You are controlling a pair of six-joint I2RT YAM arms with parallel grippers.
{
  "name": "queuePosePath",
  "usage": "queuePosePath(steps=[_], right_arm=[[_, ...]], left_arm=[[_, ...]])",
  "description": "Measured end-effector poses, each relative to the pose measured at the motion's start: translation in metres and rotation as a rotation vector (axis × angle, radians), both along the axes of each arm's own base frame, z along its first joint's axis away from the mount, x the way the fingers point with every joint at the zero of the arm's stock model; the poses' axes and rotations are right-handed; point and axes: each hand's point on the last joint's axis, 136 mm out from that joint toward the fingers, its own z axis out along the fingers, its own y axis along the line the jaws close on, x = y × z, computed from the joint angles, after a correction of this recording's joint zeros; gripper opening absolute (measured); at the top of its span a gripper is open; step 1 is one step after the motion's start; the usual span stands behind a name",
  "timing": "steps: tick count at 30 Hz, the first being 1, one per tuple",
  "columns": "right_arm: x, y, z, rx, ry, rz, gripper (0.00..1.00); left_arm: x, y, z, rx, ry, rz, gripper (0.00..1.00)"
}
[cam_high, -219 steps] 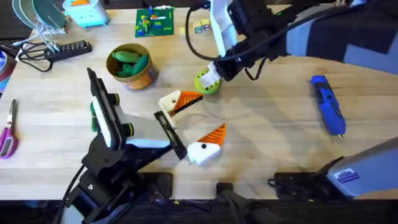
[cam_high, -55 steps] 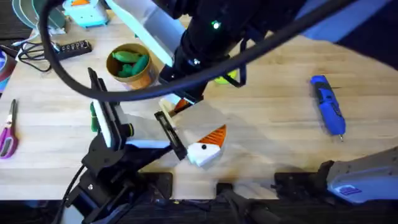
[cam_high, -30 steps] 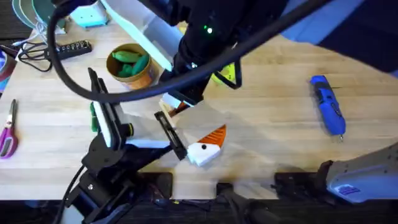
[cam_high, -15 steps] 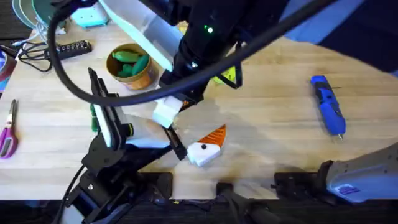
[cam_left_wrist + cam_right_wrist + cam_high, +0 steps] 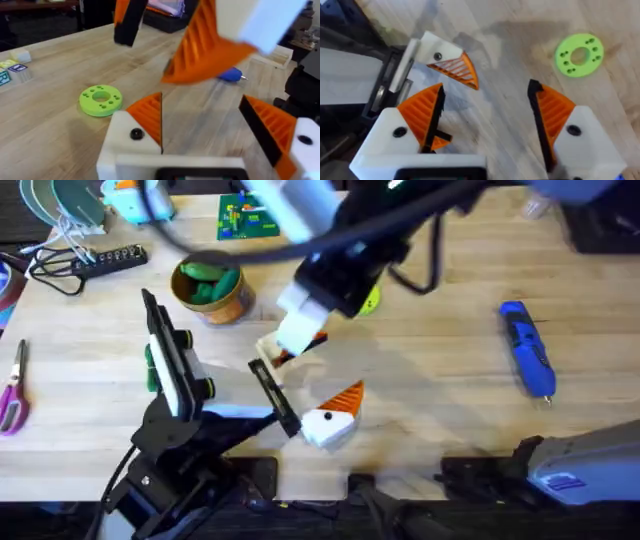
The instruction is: Pick up the gripper from the table and insert it into the empty holder that is missing its gripper. Then pick up a screw, insert it into the mounting hole, and use the screwdriver to tighten it. Finally, clean up the table by picking up the vegetable and placing it into the bucket.
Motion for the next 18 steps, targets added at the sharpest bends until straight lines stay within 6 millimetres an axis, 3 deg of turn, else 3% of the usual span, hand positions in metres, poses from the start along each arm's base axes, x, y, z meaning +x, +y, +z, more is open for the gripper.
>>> queuePosePath(steps=[6, 8, 12, 18], right_arm=[[0.023, -0.058, 0.051, 0.094, -0.101, -0.162, 0.979], [0.024, -0.08, 0.059, 0.111, -0.125, -0.215, 0.979], [0.015, -0.116, 0.052, 0.134, -0.124, -0.292, 0.98], [-0.015, -0.144, 0.039, 0.201, -0.132, -0.319, 0.981]], left_arm=[[0.0, 0.0, 0.0, 0.0, 0.0, 0.0, 0.975], [0.0, 0.0, 0.0, 0.0, 0.0, 0.0, 0.975], [0.0, 0.0, 0.0, 0.0, 0.0, 0.0, 0.975], [0.0, 0.0, 0.0, 0.0, 0.0, 0.0, 0.975]])
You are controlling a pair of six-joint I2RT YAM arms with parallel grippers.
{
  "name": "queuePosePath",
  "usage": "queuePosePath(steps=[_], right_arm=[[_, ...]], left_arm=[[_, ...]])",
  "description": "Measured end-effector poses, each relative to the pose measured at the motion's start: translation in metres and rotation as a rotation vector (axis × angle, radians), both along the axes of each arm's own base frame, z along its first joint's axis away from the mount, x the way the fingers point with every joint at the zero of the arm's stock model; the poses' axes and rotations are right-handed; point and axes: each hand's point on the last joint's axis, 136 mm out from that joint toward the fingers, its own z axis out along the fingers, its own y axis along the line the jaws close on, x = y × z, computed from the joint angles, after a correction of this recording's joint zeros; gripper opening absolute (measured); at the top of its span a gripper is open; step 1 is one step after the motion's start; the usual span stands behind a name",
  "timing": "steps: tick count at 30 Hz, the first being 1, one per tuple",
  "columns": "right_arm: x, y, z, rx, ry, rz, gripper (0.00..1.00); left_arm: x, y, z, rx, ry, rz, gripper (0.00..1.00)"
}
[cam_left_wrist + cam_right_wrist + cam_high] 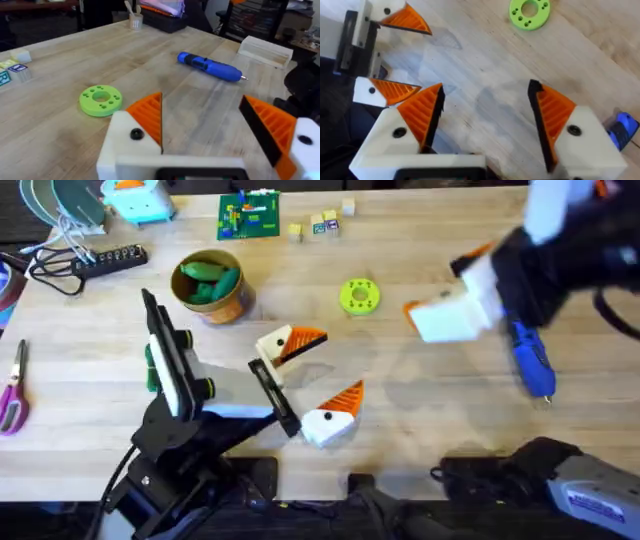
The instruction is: Pick up the gripper from the table and insert it into the empty holder that is missing its gripper. Then pick up a screw, insert it into the mounting hole, and use the screwdriver to tighten it. Finally, clean up the table by picking up the vegetable and placing it into the bucket.
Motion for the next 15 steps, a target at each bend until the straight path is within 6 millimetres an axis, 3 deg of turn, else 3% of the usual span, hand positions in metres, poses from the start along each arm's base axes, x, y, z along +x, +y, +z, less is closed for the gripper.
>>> queuePosePath(steps=[8, 15], right_arm=[[-0.046, -0.021, -0.009, 0.09, -0.09, 0.005, 0.982], [-0.058, -0.026, -0.036, 0.144, -0.027, -0.08, 0.984]], left_arm=[[0.0, 0.0, 0.0, 0.0, 0.0, 0.0, 0.975], [0.0, 0.0, 0.0, 0.0, 0.0, 0.0, 0.975]])
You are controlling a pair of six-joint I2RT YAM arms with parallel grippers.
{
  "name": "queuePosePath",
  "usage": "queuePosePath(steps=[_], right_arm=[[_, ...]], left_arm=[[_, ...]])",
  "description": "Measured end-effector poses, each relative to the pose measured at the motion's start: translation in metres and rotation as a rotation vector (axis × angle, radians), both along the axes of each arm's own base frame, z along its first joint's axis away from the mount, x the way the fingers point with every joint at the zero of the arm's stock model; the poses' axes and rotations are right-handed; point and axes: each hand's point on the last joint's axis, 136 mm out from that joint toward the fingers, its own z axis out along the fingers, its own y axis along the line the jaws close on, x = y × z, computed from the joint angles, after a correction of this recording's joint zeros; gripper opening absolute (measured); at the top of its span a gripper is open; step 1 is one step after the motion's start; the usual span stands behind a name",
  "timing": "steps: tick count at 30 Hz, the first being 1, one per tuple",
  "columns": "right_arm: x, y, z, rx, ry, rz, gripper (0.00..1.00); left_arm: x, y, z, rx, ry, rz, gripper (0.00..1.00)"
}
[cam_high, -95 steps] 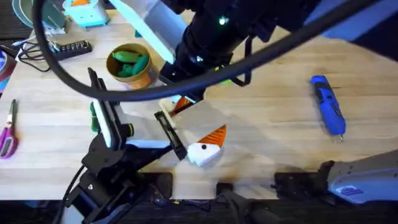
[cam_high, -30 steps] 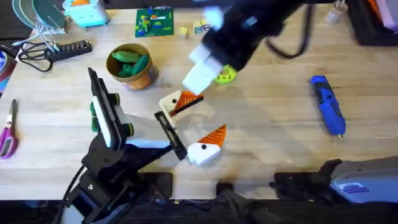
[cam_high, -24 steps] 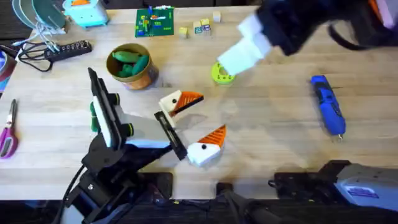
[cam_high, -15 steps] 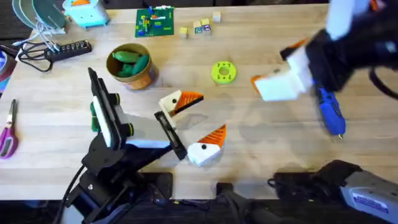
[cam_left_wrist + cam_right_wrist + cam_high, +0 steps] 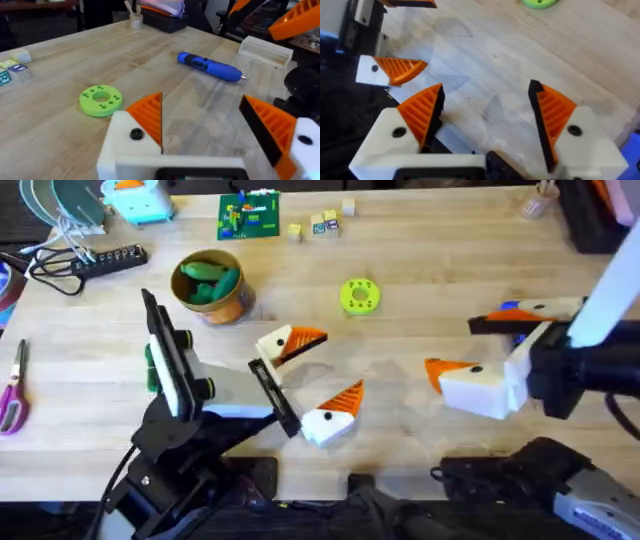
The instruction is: Pick up the gripper from the table and insert it into the empty holder that is missing its gripper. Then pick up a screw, insert it into the mounting hole, and use the screwdriver to tighten it. Finally, clean up the table by picking up the vegetable and placing it into the bucket.
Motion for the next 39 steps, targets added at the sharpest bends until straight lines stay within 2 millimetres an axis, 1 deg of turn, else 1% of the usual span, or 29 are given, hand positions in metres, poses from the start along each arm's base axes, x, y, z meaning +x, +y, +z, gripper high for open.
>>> queuePosePath(steps=[2, 5, 10, 14, 18, 22, 23, 25, 27, 29, 30, 31, 32, 33, 39], right_arm=[[0.001, 0.001, -0.004, 0.01, 0.015, -0.01, 0.991], [-0.001, 0.008, -0.003, 0.031, 0.016, 0.025, 0.992], [-0.023, 0.028, 0.004, 0.076, -0.022, 0.271, 0.994], [-0.032, 0.036, 0.009, 0.089, -0.082, 0.416, 0.994], [-0.034, 0.041, 0.008, 0.076, -0.123, 0.503, 0.994], [-0.03, 0.045, 0.001, 0.061, -0.104, 0.542, 0.993], [-0.029, 0.046, -0.001, 0.056, -0.095, 0.546, 0.992], [-0.026, 0.048, -0.006, 0.047, -0.07, 0.553, 0.993], [-0.023, 0.05, -0.011, 0.04, -0.046, 0.556, 0.993], [-0.021, 0.051, -0.015, 0.036, -0.029, 0.559, 0.993], [-0.02, 0.051, -0.016, 0.034, -0.022, 0.559, 0.992], [-0.02, 0.051, -0.017, 0.033, -0.019, 0.56, 0.993], [-0.02, 0.052, -0.017, 0.032, -0.017, 0.561, 0.994], [-0.02, 0.052, -0.017, 0.032, -0.017, 0.561, 0.994], [-0.019, 0.052, -0.017, 0.032, -0.018, 0.562, 0.993]], left_arm=[[0.0, 0.0, 0.0, 0.0, 0.0, 0.0, 0.975], [0.0, 0.0, 0.0, 0.0, 0.0, 0.0, 0.975], [0.0, 0.0, 0.0, 0.0, 0.0, 0.0, 0.975], [0.0, 0.0, 0.0, 0.0, 0.0, 0.0, 0.973], [0.0, 0.0, 0.0, 0.0, 0.0, 0.0, 0.97], [0.0, 0.0, 0.0, 0.0, 0.0, 0.0, 0.963], [0.0, 0.0, 0.0, 0.0, 0.0, 0.0, 0.939], [0.0, 0.0, 0.0, 0.0, 0.0, 0.0, 0.858], [0.0, 0.0, 0.0, -0.002, 0.003, 0.001, 0.654], [0.0, 0.0, 0.0, -0.002, 0.002, 0.0, 0.34], [0.0, 0.0, 0.0, -0.001, 0.003, 0.0, 0.162], [0.0, 0.0, 0.0, 0.0, 0.001, 0.0, 0.05], [0.0, 0.0, 0.0, 0.0, 0.0, 0.0, 0.015], [0.0, 0.0, 0.0, 0.0, 0.0, 0.0, 0.009], [0.0, 0.0, 0.0, 0.0, 0.0, 0.0, 0.006]])
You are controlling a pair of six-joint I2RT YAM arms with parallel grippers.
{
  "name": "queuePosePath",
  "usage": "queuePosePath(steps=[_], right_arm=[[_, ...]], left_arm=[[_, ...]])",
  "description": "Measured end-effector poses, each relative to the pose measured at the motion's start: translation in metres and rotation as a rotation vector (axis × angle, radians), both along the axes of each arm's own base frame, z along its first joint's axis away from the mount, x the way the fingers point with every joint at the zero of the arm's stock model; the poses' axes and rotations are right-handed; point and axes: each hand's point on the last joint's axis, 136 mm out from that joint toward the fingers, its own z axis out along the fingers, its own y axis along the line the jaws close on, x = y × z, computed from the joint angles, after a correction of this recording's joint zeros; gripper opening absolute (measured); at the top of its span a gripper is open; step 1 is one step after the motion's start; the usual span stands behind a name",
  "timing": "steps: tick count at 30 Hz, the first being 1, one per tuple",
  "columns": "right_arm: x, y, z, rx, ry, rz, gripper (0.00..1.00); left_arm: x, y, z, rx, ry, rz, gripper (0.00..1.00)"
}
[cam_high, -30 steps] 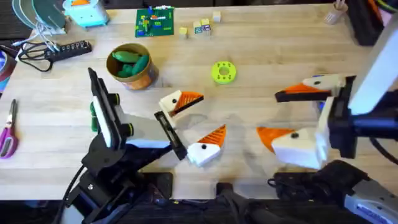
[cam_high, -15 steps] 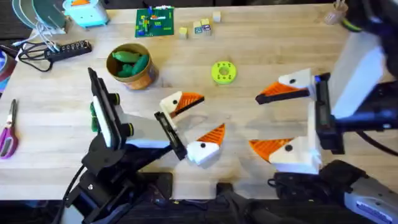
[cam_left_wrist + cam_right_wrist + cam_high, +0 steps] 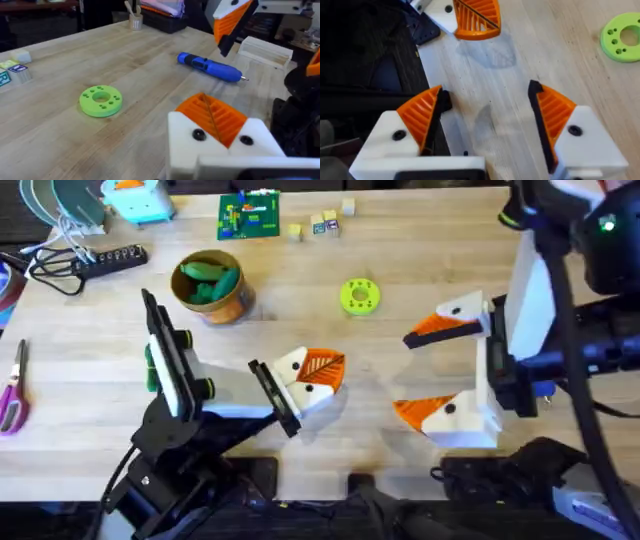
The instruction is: Pick up the gripper from the table and insert it into the empty holder that is missing its gripper. Then pick up a screw, insert it into the mounting hole, and use the screwdriver to tighten it. Finally, clean up the table by picking up the vegetable and placing it into the bucket.
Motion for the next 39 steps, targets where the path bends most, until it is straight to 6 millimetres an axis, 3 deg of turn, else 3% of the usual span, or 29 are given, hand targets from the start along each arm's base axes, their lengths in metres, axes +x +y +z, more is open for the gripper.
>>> queuePosePath(steps=[8, 11, 14, 22, 29, 39], right_arm=[[0.004, 0.002, 0.003, 0.012, -0.016, -0.005, 0.994], [0.015, 0.0, 0.006, 0.027, -0.038, -0.044, 0.993], [0.031, -0.014, 0.005, 0.019, -0.039, -0.139, 0.993], [0.08, -0.086, 0.004, 0.007, -0.054, -0.525, 0.994], [0.089, -0.156, -0.025, -0.009, -0.046, -0.853, 0.994], [0.109, -0.25, -0.047, -0.118, -0.029, -1.223, 0.992]], left_arm=[[0.0, 0.0, 0.0, 0.0, 0.0, 0.0, 0.006], [0.0, 0.0, 0.0, 0.0, 0.0, 0.0, 0.006], [0.0, 0.0, 0.0, 0.0, 0.0, 0.0, 0.006], [0.0, 0.0, 0.0, 0.0, 0.0, 0.0, 0.006], [0.0, 0.0, 0.0, 0.0, 0.0, 0.0, 0.005], [0.0, 0.0, 0.0, 0.0, 0.0, 0.0, 0.005]])
